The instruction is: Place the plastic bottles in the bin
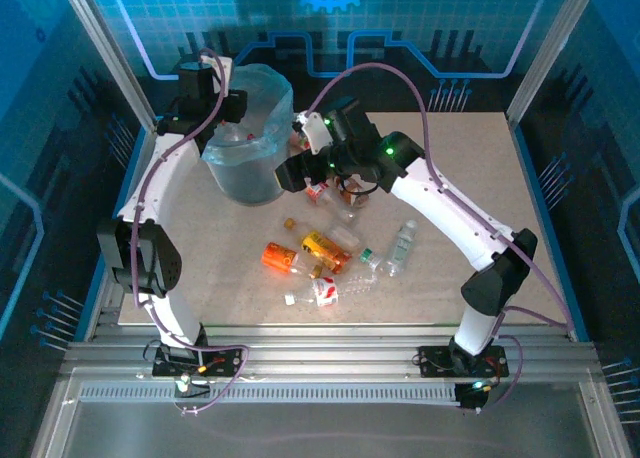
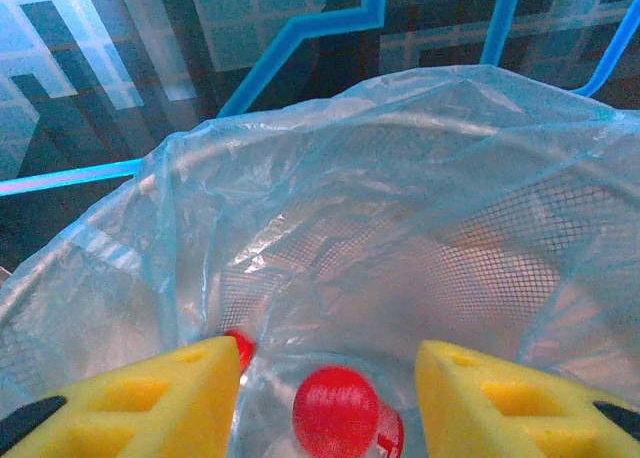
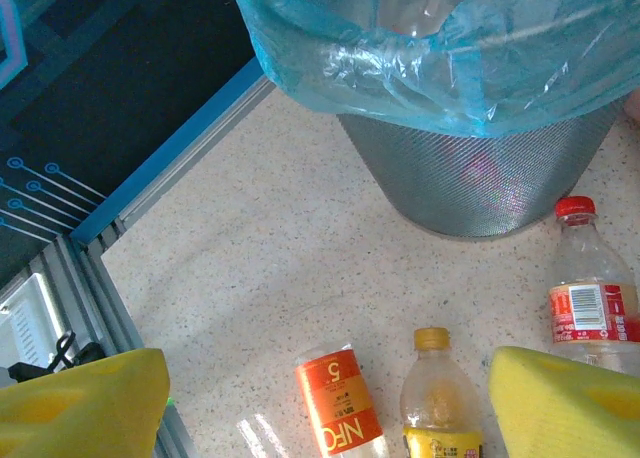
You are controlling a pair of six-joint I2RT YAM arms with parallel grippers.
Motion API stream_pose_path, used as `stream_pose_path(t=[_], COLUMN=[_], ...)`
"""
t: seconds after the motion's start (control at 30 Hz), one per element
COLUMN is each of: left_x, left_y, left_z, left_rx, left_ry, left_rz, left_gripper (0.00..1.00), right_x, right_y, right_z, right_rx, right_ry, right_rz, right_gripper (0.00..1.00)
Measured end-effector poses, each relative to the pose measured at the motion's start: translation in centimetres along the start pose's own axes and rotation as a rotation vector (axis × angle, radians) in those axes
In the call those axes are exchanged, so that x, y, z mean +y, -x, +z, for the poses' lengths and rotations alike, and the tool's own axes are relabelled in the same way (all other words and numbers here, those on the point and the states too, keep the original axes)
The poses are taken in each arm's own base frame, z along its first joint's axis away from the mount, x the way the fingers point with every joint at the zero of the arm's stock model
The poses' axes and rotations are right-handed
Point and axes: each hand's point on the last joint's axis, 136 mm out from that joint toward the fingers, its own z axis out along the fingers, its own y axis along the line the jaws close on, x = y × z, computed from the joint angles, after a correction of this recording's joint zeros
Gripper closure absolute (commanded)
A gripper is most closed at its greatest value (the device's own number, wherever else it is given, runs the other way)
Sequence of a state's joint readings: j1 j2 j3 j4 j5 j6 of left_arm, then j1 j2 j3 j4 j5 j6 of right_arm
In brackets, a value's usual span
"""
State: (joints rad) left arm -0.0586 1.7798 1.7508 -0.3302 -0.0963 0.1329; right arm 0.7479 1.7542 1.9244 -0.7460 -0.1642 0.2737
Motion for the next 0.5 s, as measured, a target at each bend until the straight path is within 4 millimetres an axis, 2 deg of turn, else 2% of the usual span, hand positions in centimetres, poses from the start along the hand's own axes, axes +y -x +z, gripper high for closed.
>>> stream_pose_path(t=[0.3,0.5], left_x=[-0.2,-0.2], left_y=[-1.5,-1.4], left_z=[0.5,0.3], left_rx=[0.03,0.031], left_ry=[-0.009,-0.009], left_rz=[-0.002,-0.003], left_gripper=[0.51,0.5], right_x=[0.0,-0.2], right_y=[-0.3,-0.7], right_z=[0.0,0.3], right_rx=[0.013,0.031], right_ry=[-0.002,-0.006], right_rz=[0.012,0.023], right_gripper=[0.16,0.16])
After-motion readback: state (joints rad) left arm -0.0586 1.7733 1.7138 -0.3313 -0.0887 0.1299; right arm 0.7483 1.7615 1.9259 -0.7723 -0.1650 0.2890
